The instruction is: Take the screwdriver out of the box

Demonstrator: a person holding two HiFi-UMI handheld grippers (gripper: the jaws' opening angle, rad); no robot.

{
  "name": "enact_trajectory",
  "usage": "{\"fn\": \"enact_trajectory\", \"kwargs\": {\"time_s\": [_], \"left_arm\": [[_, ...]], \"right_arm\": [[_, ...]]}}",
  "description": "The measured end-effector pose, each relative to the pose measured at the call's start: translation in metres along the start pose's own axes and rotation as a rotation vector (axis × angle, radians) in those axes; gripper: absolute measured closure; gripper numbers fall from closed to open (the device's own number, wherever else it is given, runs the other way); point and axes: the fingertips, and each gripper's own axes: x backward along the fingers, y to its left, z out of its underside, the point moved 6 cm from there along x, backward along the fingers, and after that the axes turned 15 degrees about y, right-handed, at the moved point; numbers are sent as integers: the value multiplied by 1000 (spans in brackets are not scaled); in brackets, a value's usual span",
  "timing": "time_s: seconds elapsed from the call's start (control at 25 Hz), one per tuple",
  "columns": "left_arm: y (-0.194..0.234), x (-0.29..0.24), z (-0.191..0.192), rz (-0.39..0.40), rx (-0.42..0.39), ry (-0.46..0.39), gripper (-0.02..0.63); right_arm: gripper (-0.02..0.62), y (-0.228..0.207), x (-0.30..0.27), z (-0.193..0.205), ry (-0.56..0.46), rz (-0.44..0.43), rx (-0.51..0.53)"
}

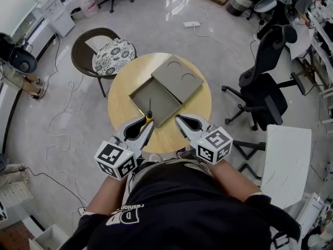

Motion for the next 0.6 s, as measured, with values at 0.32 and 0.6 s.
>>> {"fn": "enact_trajectory", "kwargs": {"time_s": [0.32, 0.6], "left_arm": [[0, -3, 2, 2, 0, 6, 468], [2, -6, 3, 0, 6, 9, 468]], "right_arm": [[598, -2, 0, 3, 2, 4, 2], [598, -5, -1, 3, 2, 4, -5]]}}
